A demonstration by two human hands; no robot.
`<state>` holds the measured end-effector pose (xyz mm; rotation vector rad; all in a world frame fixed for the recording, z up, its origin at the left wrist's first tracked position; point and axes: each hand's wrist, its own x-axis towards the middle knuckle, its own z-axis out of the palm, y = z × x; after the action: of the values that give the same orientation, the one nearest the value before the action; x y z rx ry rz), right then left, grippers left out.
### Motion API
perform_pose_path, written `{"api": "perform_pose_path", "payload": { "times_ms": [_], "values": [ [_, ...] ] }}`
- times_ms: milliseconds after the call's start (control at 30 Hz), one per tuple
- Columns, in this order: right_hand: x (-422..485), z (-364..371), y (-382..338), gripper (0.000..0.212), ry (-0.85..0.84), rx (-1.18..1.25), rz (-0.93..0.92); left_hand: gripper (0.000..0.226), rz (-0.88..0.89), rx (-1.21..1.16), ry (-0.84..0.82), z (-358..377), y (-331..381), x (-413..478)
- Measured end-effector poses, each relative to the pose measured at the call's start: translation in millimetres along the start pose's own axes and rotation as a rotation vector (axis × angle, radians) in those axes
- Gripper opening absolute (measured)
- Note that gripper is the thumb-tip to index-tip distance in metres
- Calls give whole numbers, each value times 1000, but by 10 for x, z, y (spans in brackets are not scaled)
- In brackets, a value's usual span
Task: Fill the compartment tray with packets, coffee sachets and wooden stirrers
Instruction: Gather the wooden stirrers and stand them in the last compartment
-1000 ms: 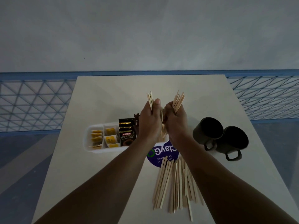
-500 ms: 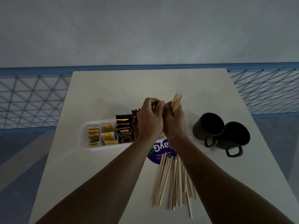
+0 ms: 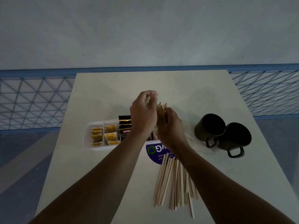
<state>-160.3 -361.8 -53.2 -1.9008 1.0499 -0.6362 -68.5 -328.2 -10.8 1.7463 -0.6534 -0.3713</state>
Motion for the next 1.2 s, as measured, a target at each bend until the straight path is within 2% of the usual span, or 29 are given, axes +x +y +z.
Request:
{"api": "perform_pose_path", "payload": {
  "times_ms": [133,233,367,467,567,667,767,967,1067,1200],
  "values": [
    [-6,-80,35,22,13,-125,-72,15,6,59,-73,-119,-6,-18],
    [6,-161,45,31,-2,-177,-63,21,30,138,-134,-238,-22,-28],
    [17,-251,64,34,-21,-198,-7,45,-8,252,-194,-453,41,-30],
    [22,-261,72,33,-33,-184,23,69,-140,344,-368,-588,116,-50],
    [23,-240,87,28,-33,-208,39,79,-207,408,-509,-644,125,-72],
    [7,-288,69,17,-9,-230,30,73,-168,432,-514,-654,109,-98],
    [-49,-405,42,10,-68,-175,104,61,-112,465,-508,-643,94,-108],
    [-154,-512,172,29,-289,-411,133,36,-37,479,-432,-593,9,-70],
    [-207,-475,247,39,-348,-429,195,26,-27,471,-369,-555,-7,-44],
    [-231,-453,288,33,-360,-418,187,24,-6,458,-313,-497,-13,-26]
  ]
}}
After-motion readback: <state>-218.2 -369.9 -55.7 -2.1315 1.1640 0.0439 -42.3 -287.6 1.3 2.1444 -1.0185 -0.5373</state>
